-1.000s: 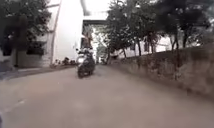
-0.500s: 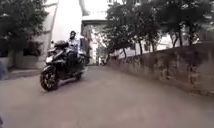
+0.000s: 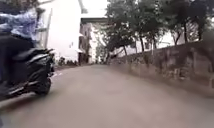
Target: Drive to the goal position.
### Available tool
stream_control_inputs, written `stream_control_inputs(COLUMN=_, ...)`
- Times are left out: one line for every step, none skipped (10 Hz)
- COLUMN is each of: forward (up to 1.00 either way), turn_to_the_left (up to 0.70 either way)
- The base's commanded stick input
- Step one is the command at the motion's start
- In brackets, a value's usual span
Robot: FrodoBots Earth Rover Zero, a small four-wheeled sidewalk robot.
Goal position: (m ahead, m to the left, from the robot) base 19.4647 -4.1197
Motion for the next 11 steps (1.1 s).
stream_control_inputs(forward=1.00, turn_to_the_left=0.00)
stream_control_inputs(forward=1.00, turn_to_the_left=0.00)
stream_control_inputs(forward=1.00, turn_to_the_left=0.00)
stream_control_inputs(forward=1.00, turn_to_the_left=0.00)
stream_control_inputs(forward=1.00, turn_to_the_left=0.00)
stream_control_inputs(forward=1.00, turn_to_the_left=0.00)
stream_control_inputs(forward=1.00, turn_to_the_left=0.00)
stream_control_inputs(forward=1.00, turn_to_the_left=0.00)
stream_control_inputs(forward=1.00, turn_to_the_left=0.00)
stream_control_inputs(forward=1.00, turn_to_the_left=0.00)
stream_control_inputs(forward=1.00, turn_to_the_left=0.00)
